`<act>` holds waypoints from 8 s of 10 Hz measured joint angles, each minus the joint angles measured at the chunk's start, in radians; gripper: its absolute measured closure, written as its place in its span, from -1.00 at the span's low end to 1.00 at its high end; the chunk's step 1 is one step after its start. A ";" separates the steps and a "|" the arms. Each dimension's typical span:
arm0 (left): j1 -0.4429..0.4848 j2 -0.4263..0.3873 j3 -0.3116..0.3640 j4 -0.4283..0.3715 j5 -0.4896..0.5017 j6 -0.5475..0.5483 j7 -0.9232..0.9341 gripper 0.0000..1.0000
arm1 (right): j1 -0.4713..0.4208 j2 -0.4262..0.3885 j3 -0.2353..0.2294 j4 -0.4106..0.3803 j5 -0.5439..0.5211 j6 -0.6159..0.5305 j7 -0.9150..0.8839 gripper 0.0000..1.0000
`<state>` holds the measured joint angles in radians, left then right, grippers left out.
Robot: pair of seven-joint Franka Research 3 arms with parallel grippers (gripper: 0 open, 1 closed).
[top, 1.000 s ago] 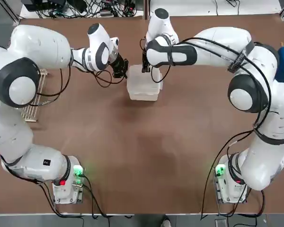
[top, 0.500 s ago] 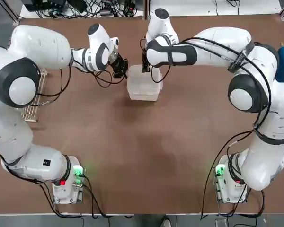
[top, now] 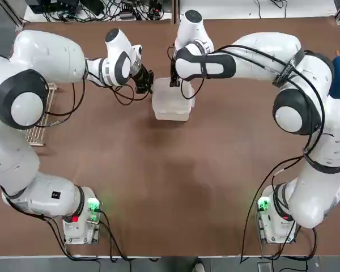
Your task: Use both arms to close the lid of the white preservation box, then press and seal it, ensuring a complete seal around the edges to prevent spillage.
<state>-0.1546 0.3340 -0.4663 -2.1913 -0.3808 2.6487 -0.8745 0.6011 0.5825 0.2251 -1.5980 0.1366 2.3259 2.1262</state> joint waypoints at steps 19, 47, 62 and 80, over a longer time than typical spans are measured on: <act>-0.028 -0.006 0.018 -0.011 0.005 0.022 -0.039 0.98 | 0.000 0.000 0.000 0.000 0.000 0.000 0.000 0.89; -0.194 0.052 -0.019 0.289 0.311 -0.186 -0.492 0.98 | -0.280 -0.132 -0.033 -0.187 0.317 -0.326 -0.649 0.89; -0.339 0.240 0.023 0.487 0.559 -0.193 -0.753 0.98 | -0.238 -0.135 -0.014 -0.341 0.527 -0.118 -0.787 0.88; -0.340 0.244 0.025 0.493 0.559 -0.193 -0.755 0.98 | -0.208 -0.141 -0.024 -0.393 0.598 -0.035 -0.836 0.87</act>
<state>-0.4947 0.5777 -0.4418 -1.6985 0.1783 2.4560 -1.6297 0.3927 0.4414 0.2013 -1.9911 0.7350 2.2909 1.2902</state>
